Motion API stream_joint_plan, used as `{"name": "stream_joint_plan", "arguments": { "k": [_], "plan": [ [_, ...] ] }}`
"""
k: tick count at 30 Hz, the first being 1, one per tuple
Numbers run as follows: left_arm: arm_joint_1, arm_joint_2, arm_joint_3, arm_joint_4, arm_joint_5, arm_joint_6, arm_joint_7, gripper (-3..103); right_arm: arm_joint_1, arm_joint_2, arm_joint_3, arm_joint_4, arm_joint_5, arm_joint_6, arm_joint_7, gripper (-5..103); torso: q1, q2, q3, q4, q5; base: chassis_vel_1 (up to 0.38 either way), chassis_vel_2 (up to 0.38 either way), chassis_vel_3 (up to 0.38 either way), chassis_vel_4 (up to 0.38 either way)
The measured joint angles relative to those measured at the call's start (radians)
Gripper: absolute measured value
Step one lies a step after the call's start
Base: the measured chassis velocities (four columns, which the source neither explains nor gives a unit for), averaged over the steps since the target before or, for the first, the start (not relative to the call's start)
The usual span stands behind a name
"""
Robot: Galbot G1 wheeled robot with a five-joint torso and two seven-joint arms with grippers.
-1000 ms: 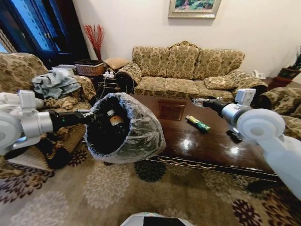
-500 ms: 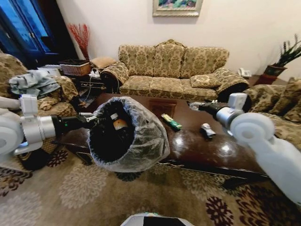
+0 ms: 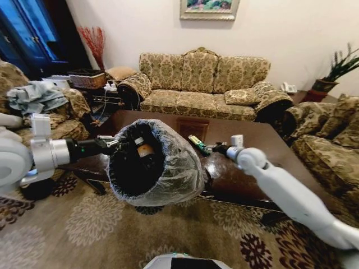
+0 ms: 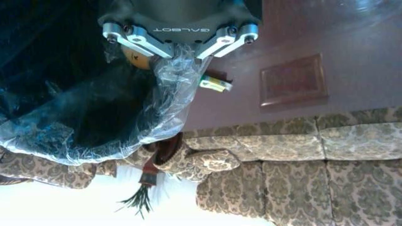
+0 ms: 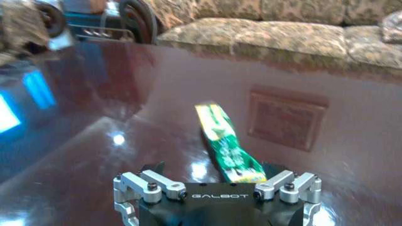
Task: Move to the front of the table and place the trash on the table into the trash bin.
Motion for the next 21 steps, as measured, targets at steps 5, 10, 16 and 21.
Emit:
{"name": "stream_joint_plan", "arguments": {
  "k": [5, 10, 16, 21],
  "plan": [
    [0.006, -0.019, -0.006, -0.008, 0.0, 0.0, 0.002, 0, 0.014, 0.072, 0.004, -0.101, -0.076, 0.021, -0.03, 100, 0.0, 0.0, 0.0, 0.0001, -0.0013, 0.0, 0.0, 0.0, 0.0],
    [0.0, -0.018, 0.003, -0.025, 0.0, -0.003, -0.017, 0, 0.039, 0.111, 0.014, -0.183, -0.109, 0.041, -0.074, 100, 0.0, 0.0, 0.0, 0.0011, -0.0016, 0.0, 0.0, 0.0, 0.0],
    [-0.004, -0.007, -0.001, -0.013, -0.004, -0.008, -0.019, 0, 0.049, 0.132, 0.024, -0.241, -0.125, 0.045, -0.092, 96, 0.0, 0.0, 0.0, -0.0003, -0.0006, 0.0, 0.0, 0.0, 0.0],
    [-0.005, -0.005, -0.008, -0.014, -0.028, -0.011, -0.007, 0, 0.055, 0.152, 0.036, -0.277, -0.125, 0.049, -0.097, 75, 0.0, 0.0, 0.0, 0.0009, -0.001, 0.0, 0.0, 0.0, 0.0]
  ]
}}
